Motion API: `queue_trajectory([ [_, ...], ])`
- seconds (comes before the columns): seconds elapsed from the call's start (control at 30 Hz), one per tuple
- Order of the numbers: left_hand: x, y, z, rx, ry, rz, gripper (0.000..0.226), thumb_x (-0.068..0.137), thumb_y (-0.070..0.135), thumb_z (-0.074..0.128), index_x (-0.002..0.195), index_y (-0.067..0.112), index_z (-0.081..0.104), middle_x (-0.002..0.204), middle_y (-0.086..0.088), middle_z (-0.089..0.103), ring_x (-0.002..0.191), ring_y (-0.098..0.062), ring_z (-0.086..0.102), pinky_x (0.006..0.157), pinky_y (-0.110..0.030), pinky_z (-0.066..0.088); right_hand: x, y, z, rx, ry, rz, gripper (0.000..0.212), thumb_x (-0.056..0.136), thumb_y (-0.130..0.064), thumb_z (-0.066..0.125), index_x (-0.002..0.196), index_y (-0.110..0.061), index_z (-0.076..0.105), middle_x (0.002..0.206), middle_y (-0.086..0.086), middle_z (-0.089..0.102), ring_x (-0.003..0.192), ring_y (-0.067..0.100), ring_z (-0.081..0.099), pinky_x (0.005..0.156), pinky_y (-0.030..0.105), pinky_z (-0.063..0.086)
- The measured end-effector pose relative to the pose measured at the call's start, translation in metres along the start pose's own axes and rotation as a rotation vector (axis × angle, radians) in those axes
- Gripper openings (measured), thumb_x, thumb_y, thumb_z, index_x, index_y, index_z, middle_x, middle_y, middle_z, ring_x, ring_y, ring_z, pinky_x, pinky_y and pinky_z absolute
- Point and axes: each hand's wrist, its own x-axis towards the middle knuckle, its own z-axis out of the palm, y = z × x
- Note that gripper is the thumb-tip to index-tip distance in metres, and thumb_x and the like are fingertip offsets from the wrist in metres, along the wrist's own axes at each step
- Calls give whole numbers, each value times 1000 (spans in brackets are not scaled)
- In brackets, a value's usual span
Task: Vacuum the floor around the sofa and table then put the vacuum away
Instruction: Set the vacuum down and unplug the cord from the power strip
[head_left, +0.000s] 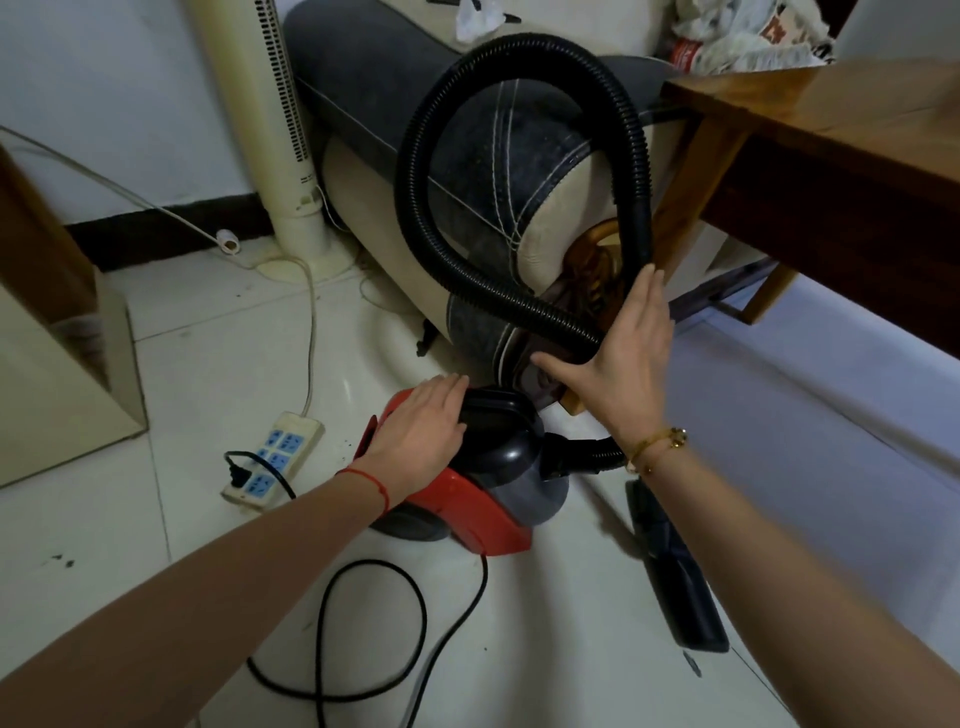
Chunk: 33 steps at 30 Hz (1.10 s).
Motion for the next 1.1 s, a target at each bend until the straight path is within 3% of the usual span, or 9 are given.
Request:
queue_trajectory([
  [0.1,-10,-11,-5,-34,27,-27,57,102,26,34,152,8,14,157,-10,20,145,-21,18,119,-28,7,-8,-15,-3,-40,67,-63,122,72,-71,60,152,-3,-2,160,17,-1,149,31,-1,121,48,2],
  [0.23,-29,-33,-11,-47,42,-93,53,100,24,41,148,6,27,151,-13,33,140,-25,30,117,-30,14,-19,-41,-4,-18,114,-270,83,92,-49,50,151,-3,15,159,15,13,149,28,6,122,47,6],
  [0.37,-54,-60,-12,8,39,-160,47,87,12,63,129,-5,52,125,-23,59,115,-35,58,103,-41,42,-34,-72,12,56,-16,-514,59,96,-34,51,145,-7,35,153,10,33,147,24,17,122,44,10],
  [0.43,-65,-70,-15,23,42,-197,46,88,11,61,129,-6,52,125,-23,59,115,-35,58,102,-42,43,-42,-85,25,69,-78,-597,54,96,-31,51,143,-7,40,151,8,37,147,22,19,123,41,8],
  [0.53,-79,-86,-15,24,40,-245,50,99,20,44,144,1,35,145,-16,41,134,-27,38,115,-33,23,-53,-103,49,123,-170,-637,52,96,-30,51,142,-7,41,149,7,40,145,21,23,123,37,8],
  [0.63,-90,-103,-16,16,57,-327,50,102,24,37,148,6,29,150,-9,35,138,-21,32,116,-28,18,-60,-115,74,154,-274,-637,50,96,-34,48,141,-10,44,146,5,44,142,20,30,122,33,11],
  [0.83,-115,-147,-18,8,23,-525,53,99,13,38,150,6,23,153,-12,29,140,-24,27,115,-29,19,-67,-141,121,165,-452,-709,45,98,-34,48,138,-13,48,143,5,47,137,20,38,117,29,16],
  [1.1,-177,-190,5,-12,-20,-632,54,99,21,40,149,5,25,151,-13,34,137,-26,33,113,-32,25,-96,-201,181,210,-622,-724,37,98,-31,48,127,-8,56,123,6,60,119,22,52,104,30,33],
])
